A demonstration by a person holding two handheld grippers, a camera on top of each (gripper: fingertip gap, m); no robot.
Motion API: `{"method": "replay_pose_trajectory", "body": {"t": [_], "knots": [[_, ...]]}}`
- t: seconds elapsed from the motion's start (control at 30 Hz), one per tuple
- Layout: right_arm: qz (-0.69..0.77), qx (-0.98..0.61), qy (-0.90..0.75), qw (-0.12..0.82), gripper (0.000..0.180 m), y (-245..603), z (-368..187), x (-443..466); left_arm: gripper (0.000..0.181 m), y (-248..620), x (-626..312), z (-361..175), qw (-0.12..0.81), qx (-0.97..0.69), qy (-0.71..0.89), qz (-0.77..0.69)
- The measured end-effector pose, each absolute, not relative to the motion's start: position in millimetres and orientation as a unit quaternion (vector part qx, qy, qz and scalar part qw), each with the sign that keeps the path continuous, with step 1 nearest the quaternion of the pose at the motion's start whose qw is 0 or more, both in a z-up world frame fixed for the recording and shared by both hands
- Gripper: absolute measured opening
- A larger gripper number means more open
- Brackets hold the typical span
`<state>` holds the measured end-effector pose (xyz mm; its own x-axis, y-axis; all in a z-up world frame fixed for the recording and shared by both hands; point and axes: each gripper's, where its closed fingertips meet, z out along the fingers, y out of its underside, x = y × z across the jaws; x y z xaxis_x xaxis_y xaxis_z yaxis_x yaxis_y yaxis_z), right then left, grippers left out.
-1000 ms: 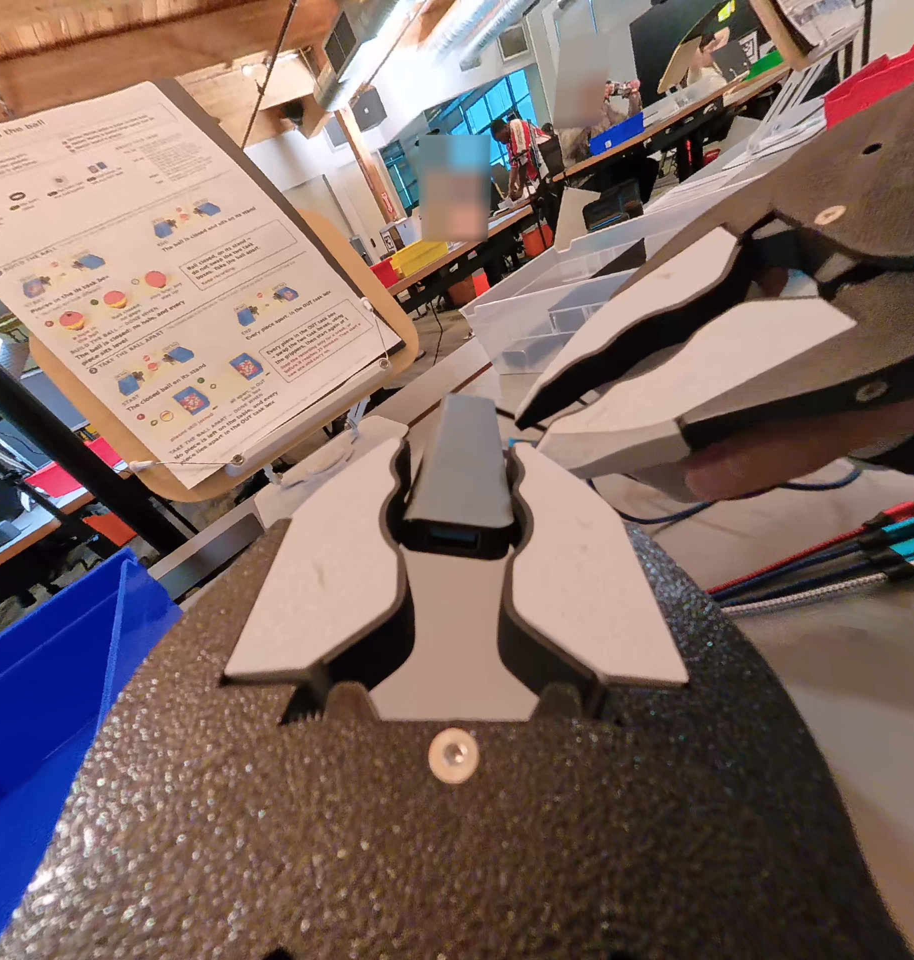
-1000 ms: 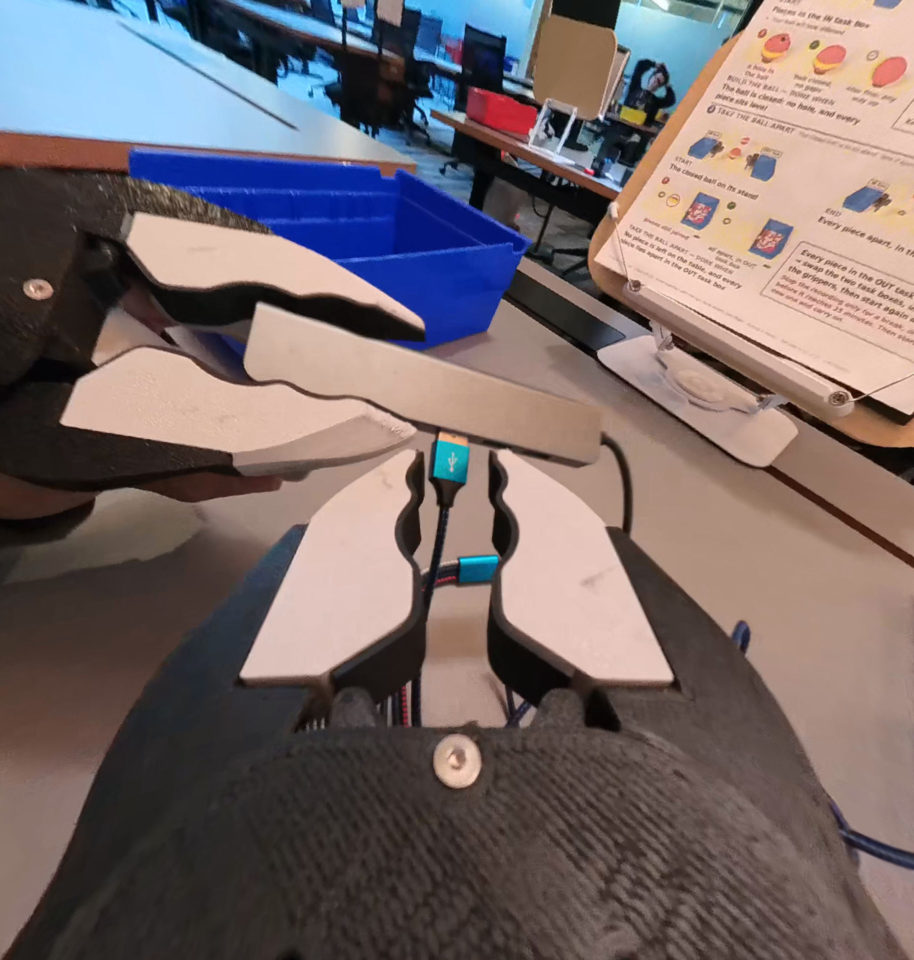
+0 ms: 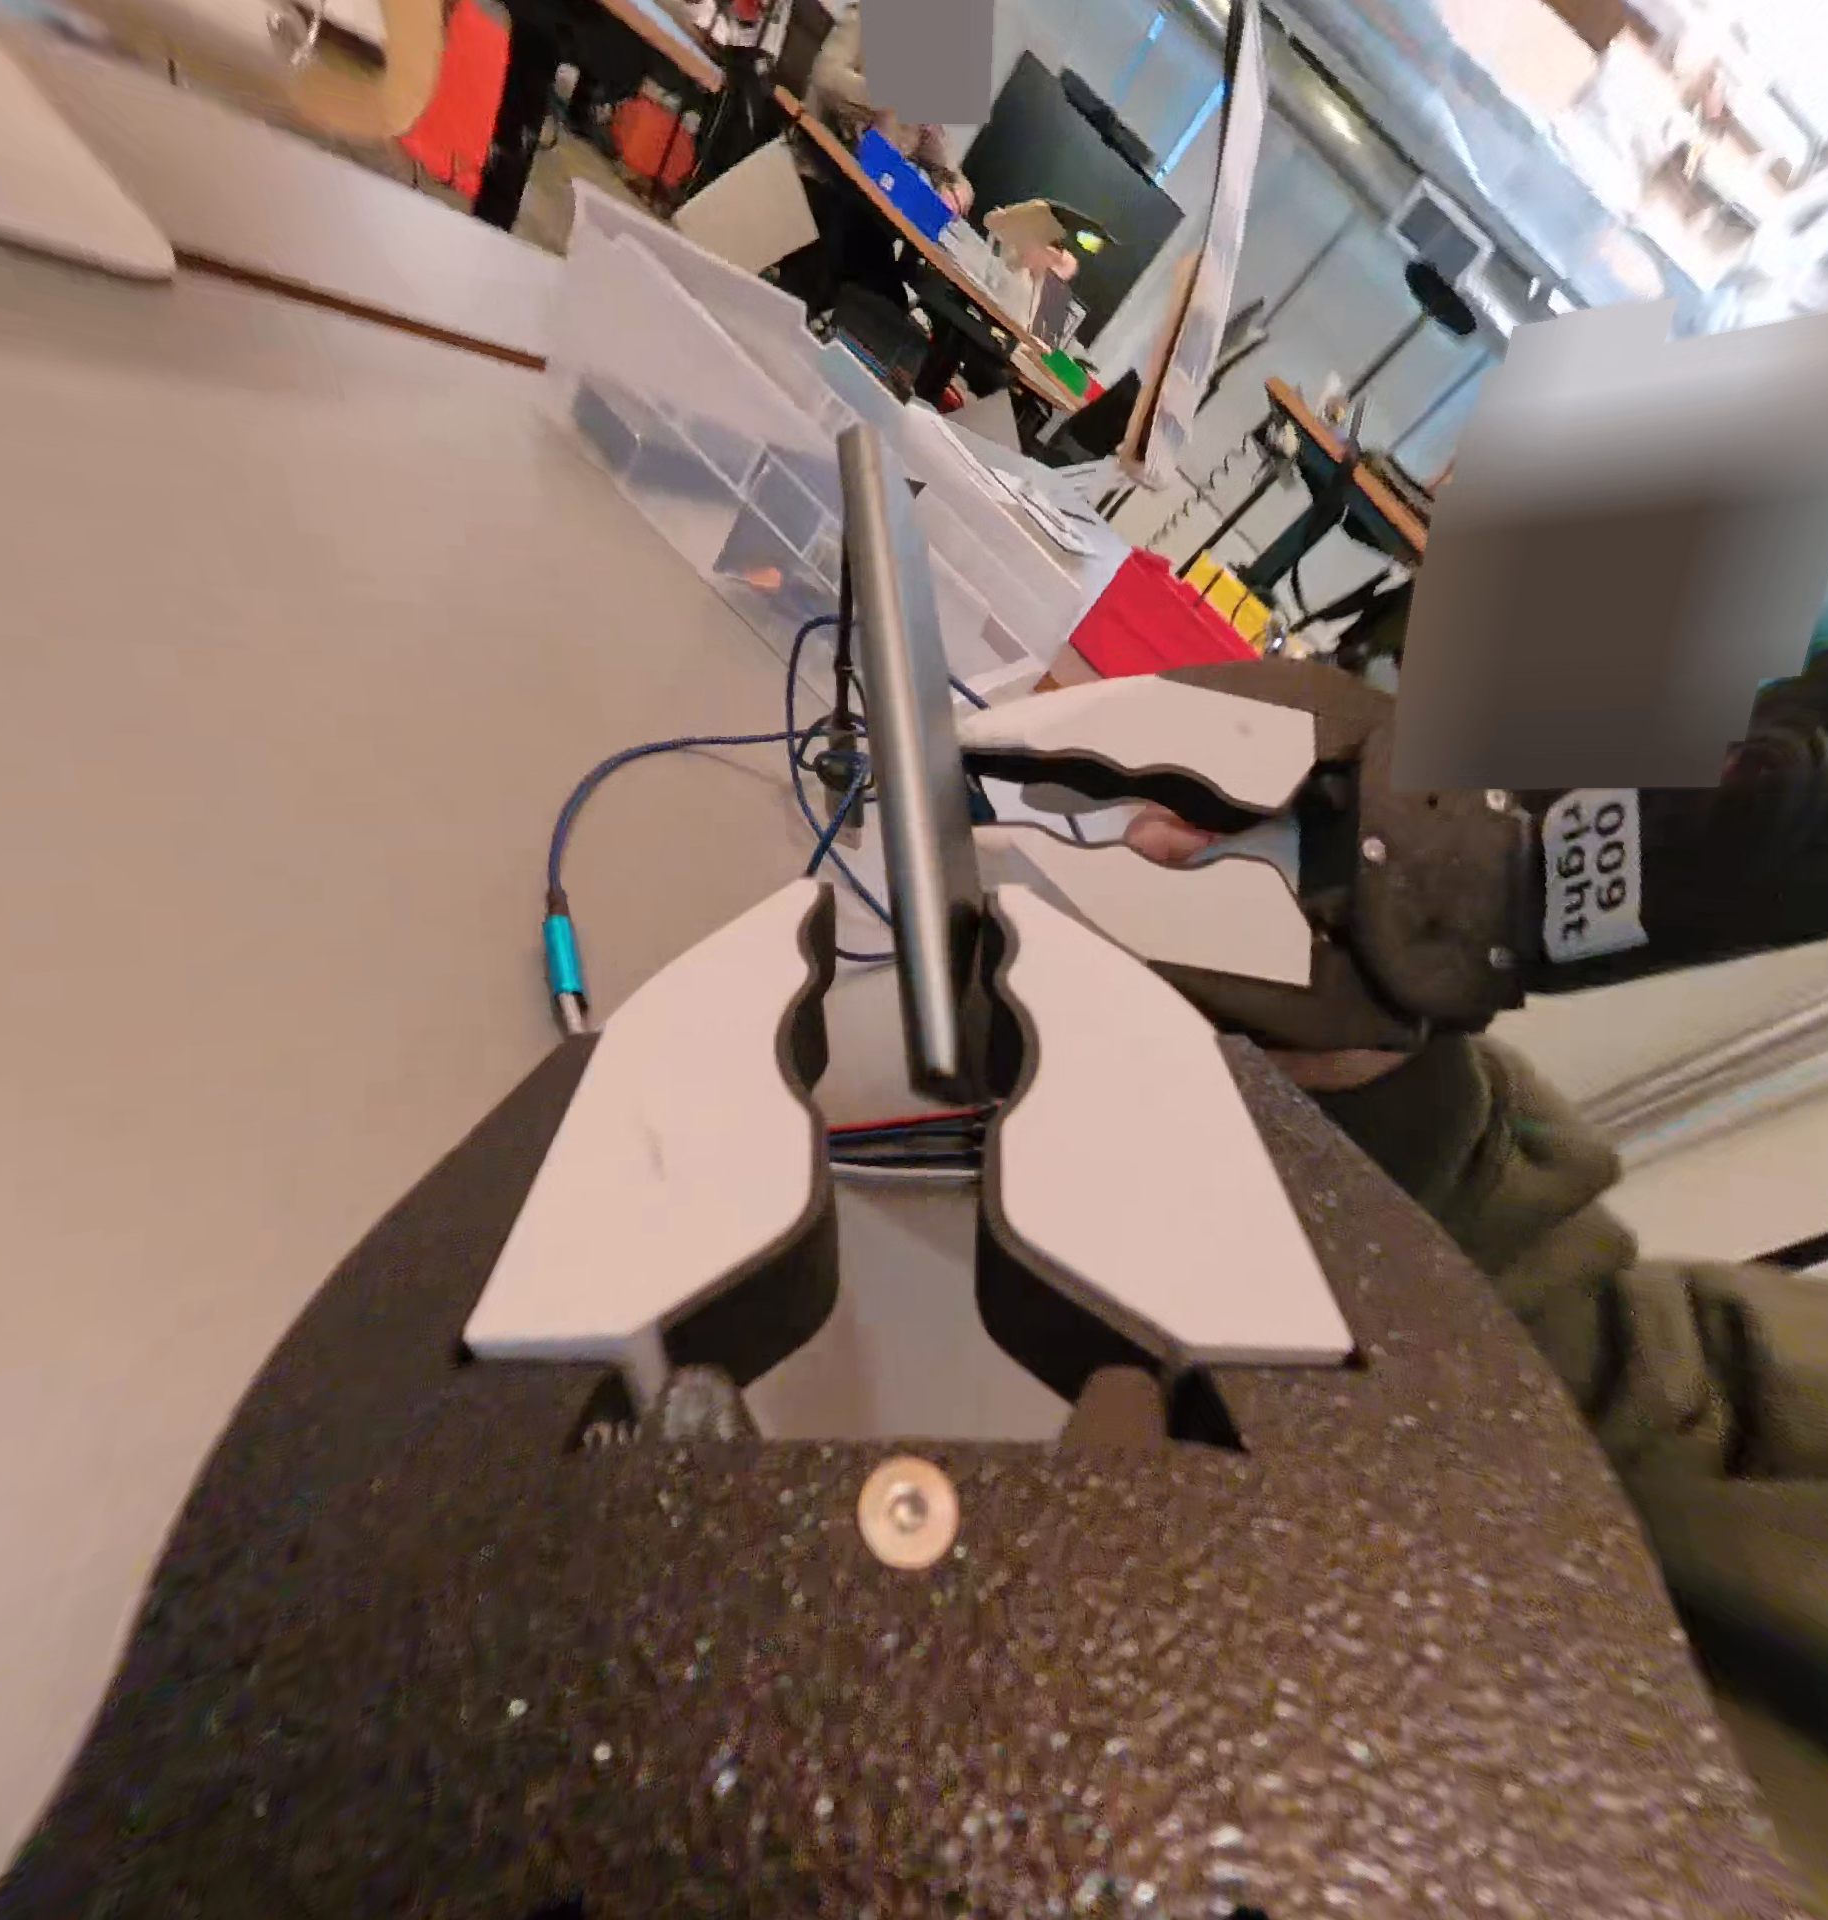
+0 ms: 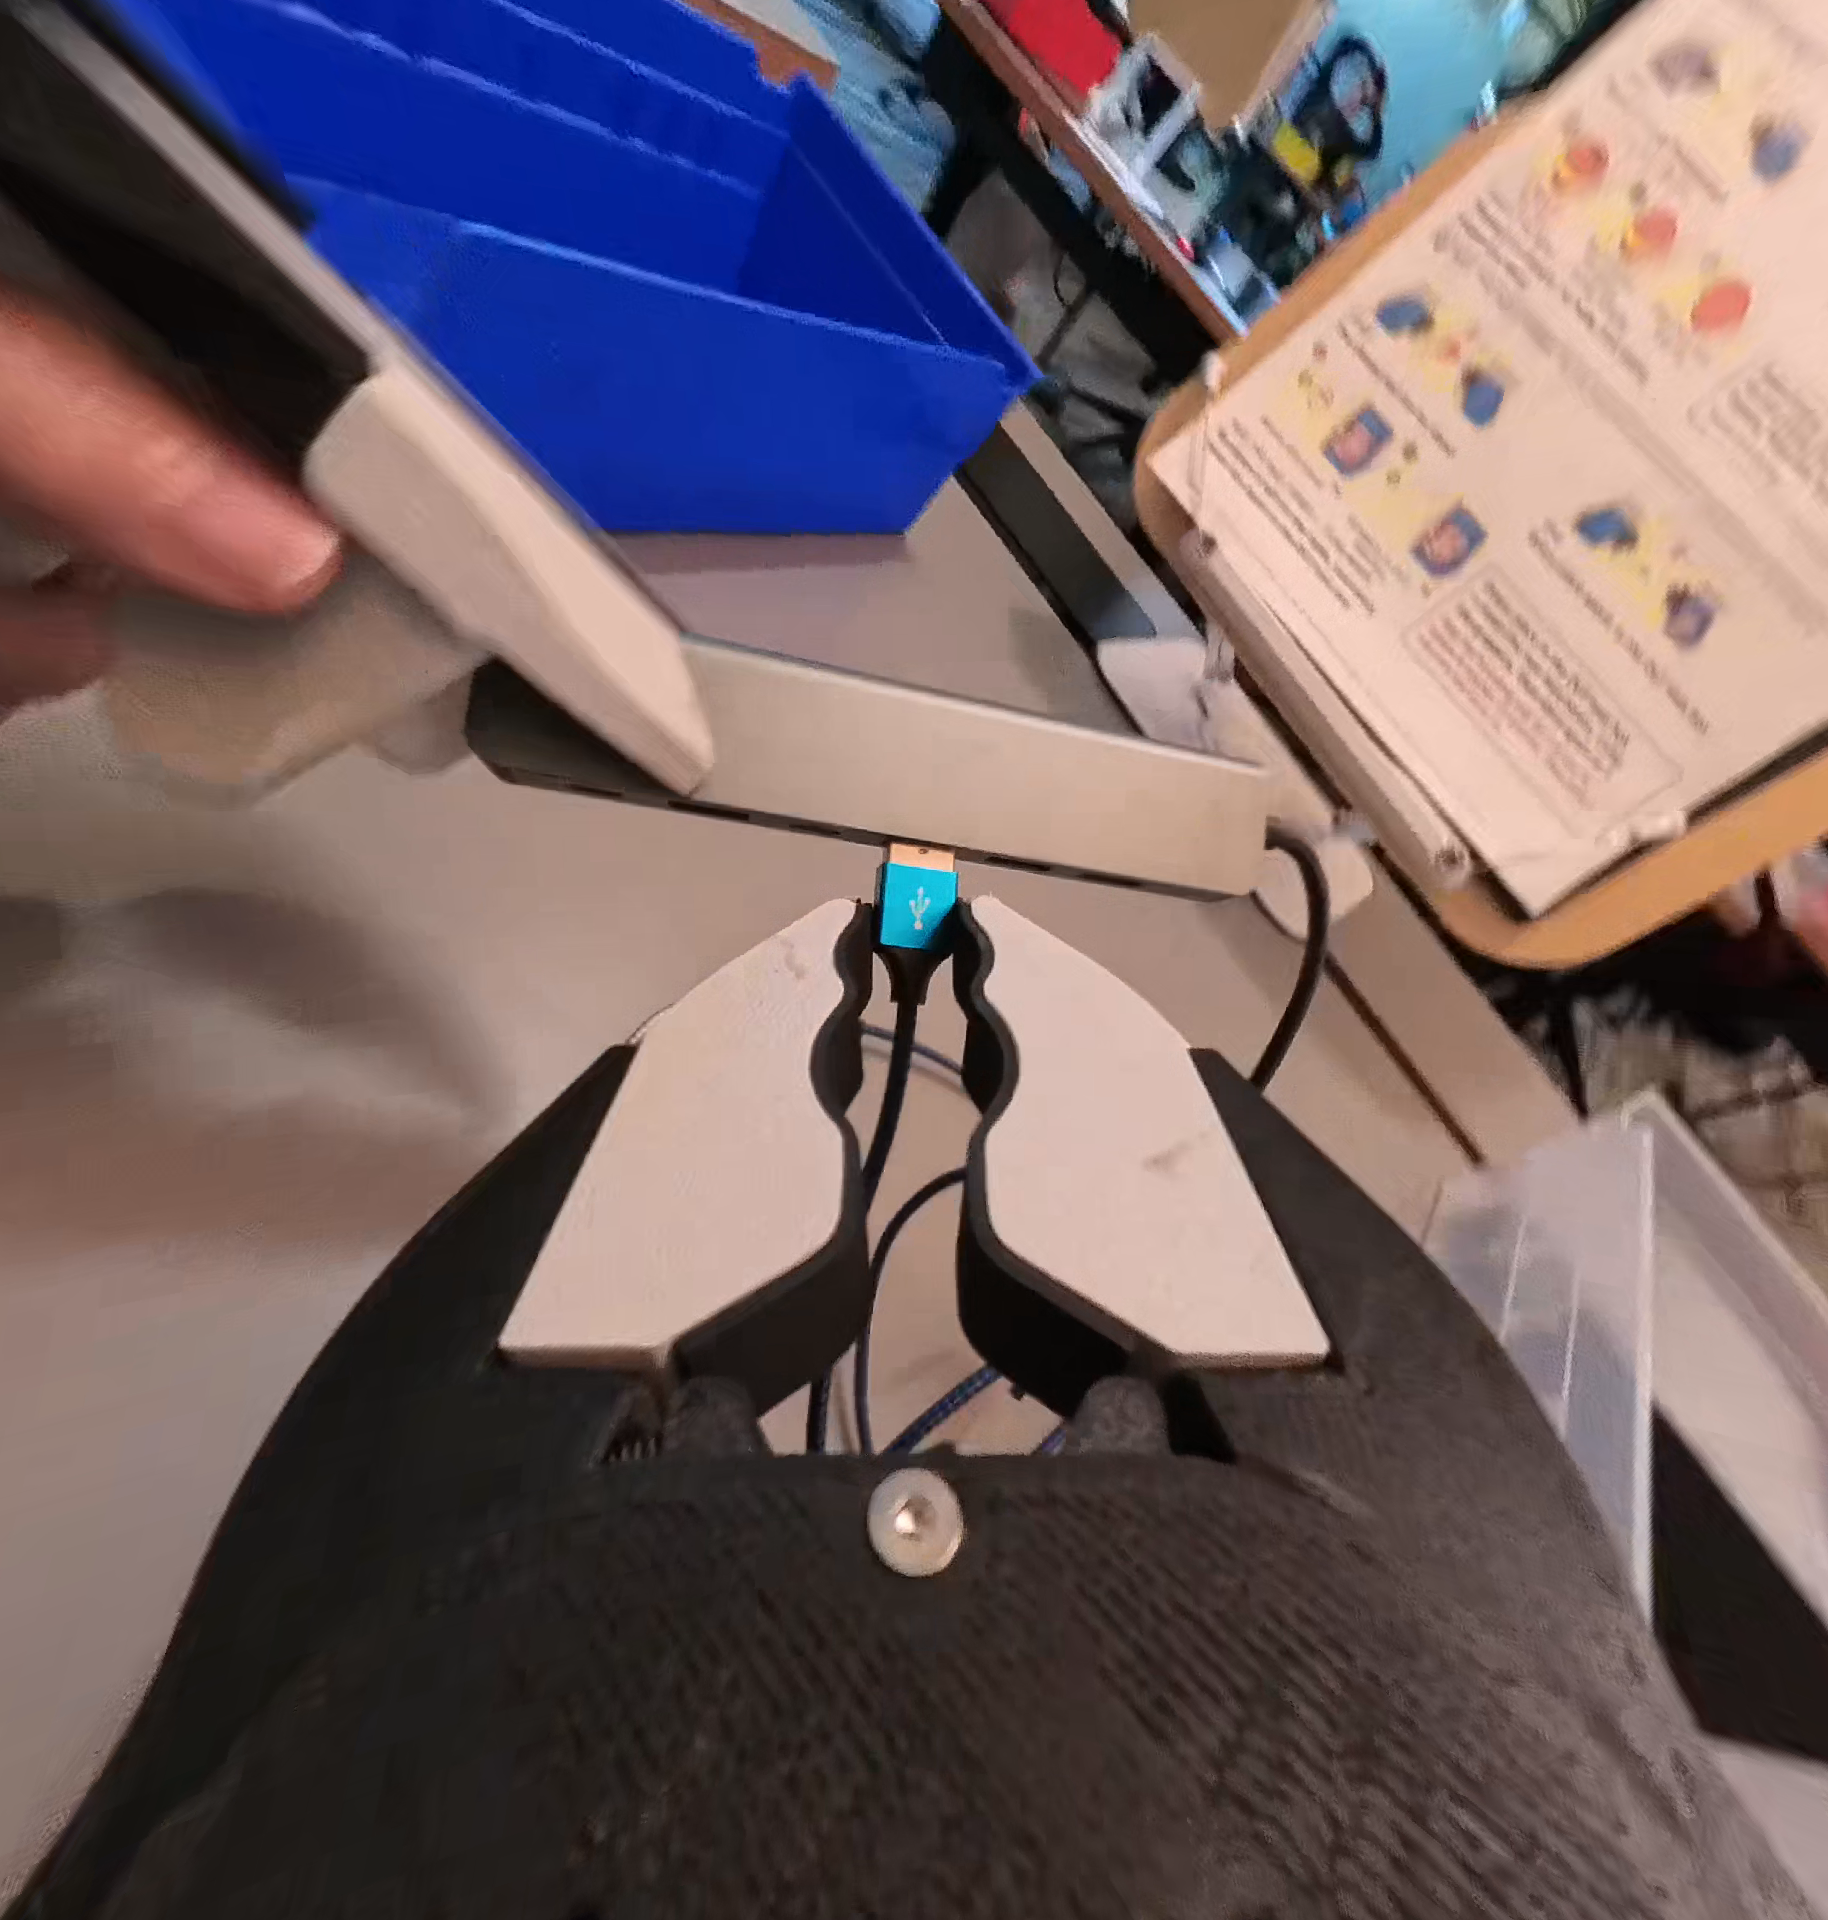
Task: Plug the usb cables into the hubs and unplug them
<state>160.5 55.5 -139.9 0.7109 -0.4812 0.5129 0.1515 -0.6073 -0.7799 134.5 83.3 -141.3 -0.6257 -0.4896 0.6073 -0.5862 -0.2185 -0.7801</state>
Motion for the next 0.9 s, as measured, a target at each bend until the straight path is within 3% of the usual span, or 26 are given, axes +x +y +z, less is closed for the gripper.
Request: {"method": "replay_pose_trajectory", "body": {"t": [0.2,0.47,0.63,0.9], "knots": [[-0.355,-0.818,0.132,0.433,0.014,55.3,-134.2,162.9,0.013,72.8,141.4,-122.2,0.068,0.495,-0.440,0.746],[-0.331,-0.839,0.124,0.413,0.014,59.2,-150.4,162.3,0.010,78.3,146.9,-140.0,0.116,0.538,-0.362,0.753],[-0.314,-0.814,0.152,0.465,0.021,62.6,-151.7,166.3,0.009,85.3,150.3,-147.5,0.151,0.550,-0.299,0.765],[-0.264,-0.804,0.131,0.516,0.014,77.3,-154.3,168.9,0.009,91.1,152.2,-151.8,0.209,0.553,-0.234,0.772]]}}
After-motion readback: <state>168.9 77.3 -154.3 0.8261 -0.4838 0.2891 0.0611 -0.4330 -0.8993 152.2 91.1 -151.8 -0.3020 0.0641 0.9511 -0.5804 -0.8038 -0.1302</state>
